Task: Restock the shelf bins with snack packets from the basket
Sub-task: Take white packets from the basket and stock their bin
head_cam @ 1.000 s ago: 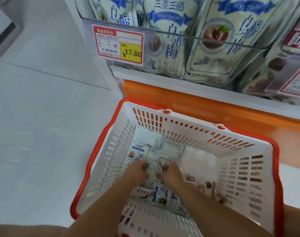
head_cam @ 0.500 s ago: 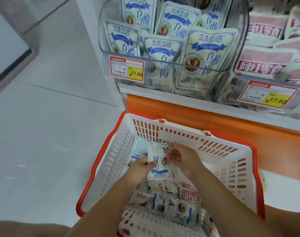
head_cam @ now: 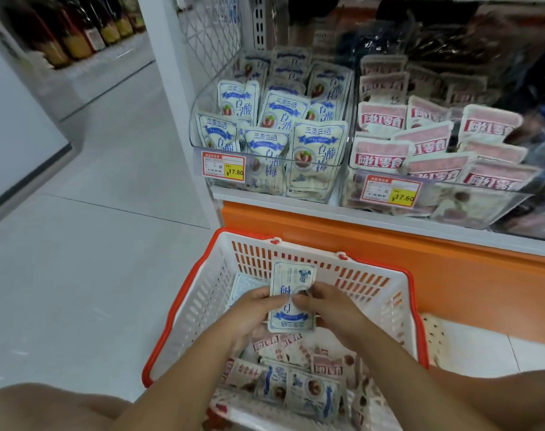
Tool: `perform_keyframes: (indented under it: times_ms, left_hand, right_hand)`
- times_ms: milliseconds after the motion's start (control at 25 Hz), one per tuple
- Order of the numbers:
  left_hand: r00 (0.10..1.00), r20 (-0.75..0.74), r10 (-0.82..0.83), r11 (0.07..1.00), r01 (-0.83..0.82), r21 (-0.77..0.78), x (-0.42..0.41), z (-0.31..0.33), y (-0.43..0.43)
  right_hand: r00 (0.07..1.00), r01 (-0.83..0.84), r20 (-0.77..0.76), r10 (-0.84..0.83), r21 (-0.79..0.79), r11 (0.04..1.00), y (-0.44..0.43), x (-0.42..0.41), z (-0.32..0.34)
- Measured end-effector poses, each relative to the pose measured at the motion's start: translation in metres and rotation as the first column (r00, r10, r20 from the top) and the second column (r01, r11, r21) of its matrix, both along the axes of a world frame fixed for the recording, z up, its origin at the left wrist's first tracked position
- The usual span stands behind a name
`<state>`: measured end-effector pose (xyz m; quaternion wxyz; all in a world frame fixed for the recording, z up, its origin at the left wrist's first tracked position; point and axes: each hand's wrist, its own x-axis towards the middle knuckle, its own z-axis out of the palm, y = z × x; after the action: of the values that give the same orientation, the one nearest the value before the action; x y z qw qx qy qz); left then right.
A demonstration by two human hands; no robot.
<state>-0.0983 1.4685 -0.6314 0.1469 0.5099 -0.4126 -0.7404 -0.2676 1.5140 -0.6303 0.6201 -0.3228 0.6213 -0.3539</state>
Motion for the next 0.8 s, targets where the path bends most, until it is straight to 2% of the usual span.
perform_keyframes:
  times_ms: [120, 200, 280, 400, 560, 640, 680, 720, 760, 800]
  left_hand:
    - [0.984, 0.148, -0.099, 0.973, 0.127, -0.192, -0.008, 0.035, -0.005]
    - [0.993, 0.105, -0.048, 0.966, 0.074, -0.250, -0.010, 0.058, -0.014]
    - [0.999, 0.034, -0.041, 0.959, 0.049, -0.278, -0.009, 0.079, -0.022]
    - [0.997, -0.082, -0.004, 0.948, -0.022, -0.318, -0.010, 0.104, -0.030]
    - [0.959, -0.264, 0.106, 0.952, -0.175, -0.252, -0.025, 0.132, -0.030]
    - [0.955, -0.277, 0.106, 0.936, -0.190, -0.296, -0.035, 0.148, -0.032]
    - [0.964, -0.248, 0.099, 0.901, -0.193, -0.389, -0.040, 0.158, -0.033]
    - [0.978, -0.181, 0.106, 0.822, -0.188, -0.538, -0.043, 0.169, -0.037]
    - [0.986, -0.087, 0.141, 0.683, -0.160, -0.712, -0.045, 0.179, -0.044]
    - [0.981, 0.034, 0.193, 0.495, -0.067, -0.866, -0.045, 0.186, -0.054]
  right_hand:
    - [0.991, -0.112, -0.078, 0.107, -0.066, 0.992, 0.006, -0.011, 0.038]
    - [0.970, -0.206, -0.152, 0.188, -0.109, 0.973, 0.006, -0.019, 0.069]
    - [0.963, -0.229, -0.181, 0.200, -0.155, 0.961, 0.006, -0.025, 0.098]
    - [0.993, -0.069, -0.111, 0.047, -0.207, 0.976, 0.004, -0.033, 0.126]
    - [0.984, 0.161, 0.116, -0.138, -0.222, 0.962, 0.001, -0.041, 0.153]
    - [0.976, 0.216, 0.082, -0.200, -0.307, 0.927, -0.002, -0.049, 0.177]
    - [0.971, 0.224, 0.002, -0.240, -0.368, 0.902, -0.005, -0.056, 0.191]
    - [0.952, 0.226, -0.088, -0.292, -0.437, 0.871, -0.012, -0.064, 0.204]
    - [0.920, 0.246, -0.150, -0.363, -0.499, 0.831, -0.020, -0.073, 0.216]
    - [0.885, 0.273, -0.172, -0.433, -0.562, 0.781, -0.030, -0.080, 0.228]
